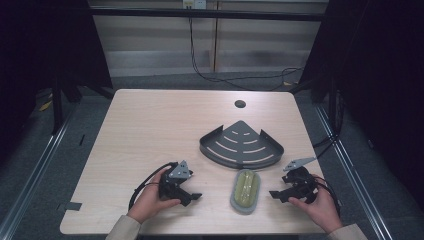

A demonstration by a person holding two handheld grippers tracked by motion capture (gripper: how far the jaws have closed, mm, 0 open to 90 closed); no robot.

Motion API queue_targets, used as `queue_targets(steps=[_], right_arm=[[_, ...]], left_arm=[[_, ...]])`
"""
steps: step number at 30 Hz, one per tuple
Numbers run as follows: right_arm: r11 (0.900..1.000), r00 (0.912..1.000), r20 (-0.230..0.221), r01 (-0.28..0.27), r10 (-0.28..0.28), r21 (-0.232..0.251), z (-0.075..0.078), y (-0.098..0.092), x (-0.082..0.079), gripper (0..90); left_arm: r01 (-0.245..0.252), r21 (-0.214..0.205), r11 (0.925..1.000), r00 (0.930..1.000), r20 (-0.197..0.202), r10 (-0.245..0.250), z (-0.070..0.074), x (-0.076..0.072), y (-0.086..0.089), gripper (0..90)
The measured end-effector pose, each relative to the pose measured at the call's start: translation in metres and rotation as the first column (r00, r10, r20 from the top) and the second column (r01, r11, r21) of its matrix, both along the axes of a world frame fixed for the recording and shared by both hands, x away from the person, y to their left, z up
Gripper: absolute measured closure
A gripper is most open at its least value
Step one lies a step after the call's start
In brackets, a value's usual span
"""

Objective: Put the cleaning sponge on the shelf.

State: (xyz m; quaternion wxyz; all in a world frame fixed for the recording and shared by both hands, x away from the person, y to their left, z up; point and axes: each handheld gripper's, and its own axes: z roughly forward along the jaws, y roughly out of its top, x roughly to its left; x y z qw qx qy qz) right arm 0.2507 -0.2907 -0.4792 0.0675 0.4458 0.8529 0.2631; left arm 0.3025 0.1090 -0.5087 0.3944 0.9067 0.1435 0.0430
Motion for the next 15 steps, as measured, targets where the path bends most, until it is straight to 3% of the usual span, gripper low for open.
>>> queue_targets(steps=[1, 6, 15], right_arm=[[0.9997, 0.9993, -0.030, 0.022, -0.022, 0.007, 0.009, 0.003, 0.001, 21.3], [0.9998, 0.9992, -0.034, 0.021, -0.021, -0.008, 0.025, 0.011, 0.004, 21.3], [0.9984, 0.9940, -0.110, -0.001, -0.005, -0.057, 0.051, 0.039, 0.014, 24.6]], left_arm=[[0.000, 0.001, 1.0000, 1.0000, 0.000, 0.000, 0.000, 0.000, 0.000, 14.6], [0.000, 0.000, 1.0000, 1.0000, -0.001, 0.000, 0.000, 0.000, 0.000, 14.5], [0.001, -0.005, 1.0000, 1.0000, -0.005, -0.001, 0.000, 0.000, 0.000, 14.5]])
